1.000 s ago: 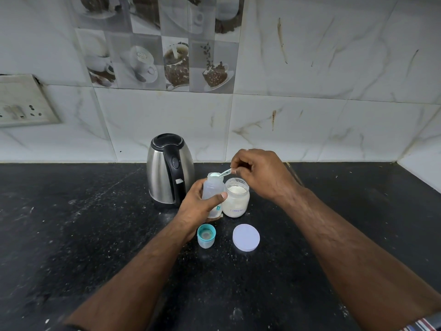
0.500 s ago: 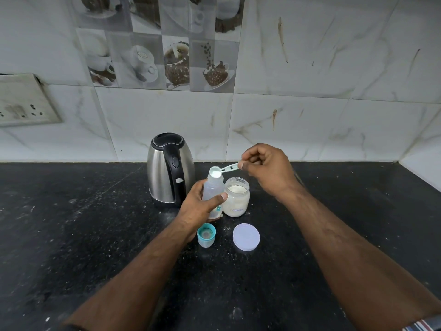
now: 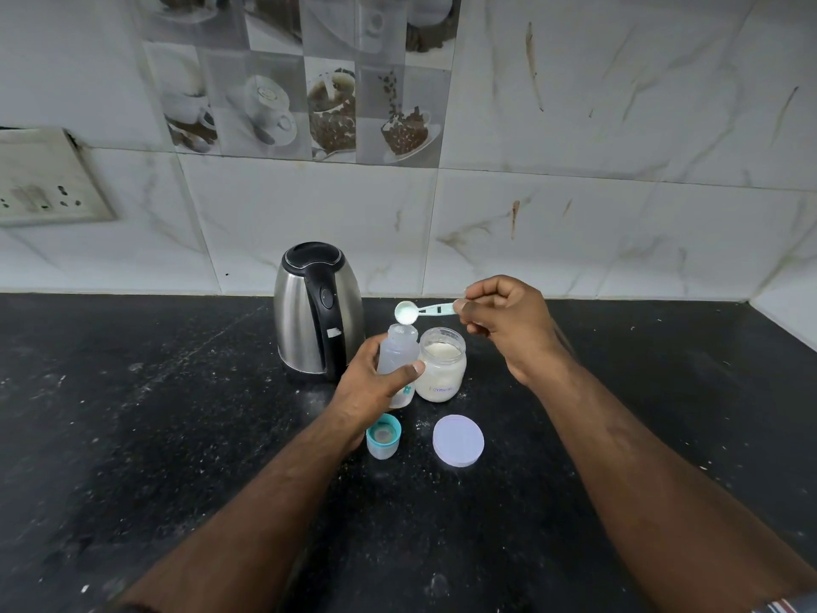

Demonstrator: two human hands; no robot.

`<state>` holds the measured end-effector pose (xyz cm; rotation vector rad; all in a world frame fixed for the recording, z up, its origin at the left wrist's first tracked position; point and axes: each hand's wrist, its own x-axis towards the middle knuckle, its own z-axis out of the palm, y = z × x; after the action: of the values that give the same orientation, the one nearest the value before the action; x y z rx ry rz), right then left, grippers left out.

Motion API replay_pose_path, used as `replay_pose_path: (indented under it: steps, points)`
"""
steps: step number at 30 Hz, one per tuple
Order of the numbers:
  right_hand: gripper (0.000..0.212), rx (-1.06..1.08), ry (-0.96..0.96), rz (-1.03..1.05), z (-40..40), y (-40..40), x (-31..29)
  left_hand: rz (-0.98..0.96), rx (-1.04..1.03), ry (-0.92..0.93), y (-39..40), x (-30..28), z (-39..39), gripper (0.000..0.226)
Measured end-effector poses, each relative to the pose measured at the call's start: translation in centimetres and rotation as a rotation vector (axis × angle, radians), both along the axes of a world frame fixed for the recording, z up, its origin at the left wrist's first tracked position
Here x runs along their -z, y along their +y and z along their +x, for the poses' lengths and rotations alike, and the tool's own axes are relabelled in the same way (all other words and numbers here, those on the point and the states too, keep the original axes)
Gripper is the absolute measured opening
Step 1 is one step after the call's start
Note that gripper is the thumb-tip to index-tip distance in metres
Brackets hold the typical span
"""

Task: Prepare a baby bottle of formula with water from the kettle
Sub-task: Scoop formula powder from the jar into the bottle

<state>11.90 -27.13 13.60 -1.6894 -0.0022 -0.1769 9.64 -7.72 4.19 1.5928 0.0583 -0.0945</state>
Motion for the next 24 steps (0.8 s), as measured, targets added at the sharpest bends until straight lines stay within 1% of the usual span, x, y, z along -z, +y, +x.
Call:
replay_pose_path:
  steps: [3, 5, 7, 8, 12, 14, 16, 19, 22, 24]
  points:
    - [0.018, -0.06, -0.144, -0.304, -0.1, 0.2, -0.1, 0.029, -0.012, 0.006, -0.1, -0.1, 0.3, 0.062]
    - [0.019, -0.09, -0.173, -0.411, -0.2, 0.4, -0.2, 0.036, -0.021, -0.005, -0.1, -0.2, 0.4, 0.062]
    - [0.018, -0.063, -0.178, -0.405, 0.1, 0.4, -0.3, 0.039, -0.026, -0.007, -0.1, -0.2, 0.5, 0.062]
    - [0.018, -0.044, -0.167, -0.364, 0.3, 0.4, -0.3, 0.039, -0.026, -0.005, -0.1, -0.2, 0.5, 0.063]
    - [0.016, 0.02, -0.009, -0.031, 1.4, -0.3, 0.1, 0.042, -0.037, 0.001, 0.3, 0.0, 0.6, 0.064]
    - [0.016, 0.069, 0.061, 0.01, 2.1, -1.0, 1.0, 0.046, -0.047, 0.007, 0.5, 0.1, 0.5, 0.065]
    - [0.014, 0.116, 0.101, -0.047, 2.8, -1.4, 2.2, 0.057, -0.048, 0.008, 0.9, 0.1, 0.4, 0.065]
    - [0.014, 0.176, 0.118, -0.22, 3.8, -1.7, 3.8, 0.099, -0.037, 0.003, 1.2, 0.0, 0.0, 0.06]
    - [0.015, 0.182, 0.119, -0.392, 4.4, -1.2, 4.8, 0.113, -0.035, -0.002, 1.4, -0.2, -0.7, 0.054]
    - [0.015, 0.169, 0.111, -0.486, 4.6, -0.8, 5.2, 0.113, -0.043, -0.002, 1.5, -0.2, -0.9, 0.055]
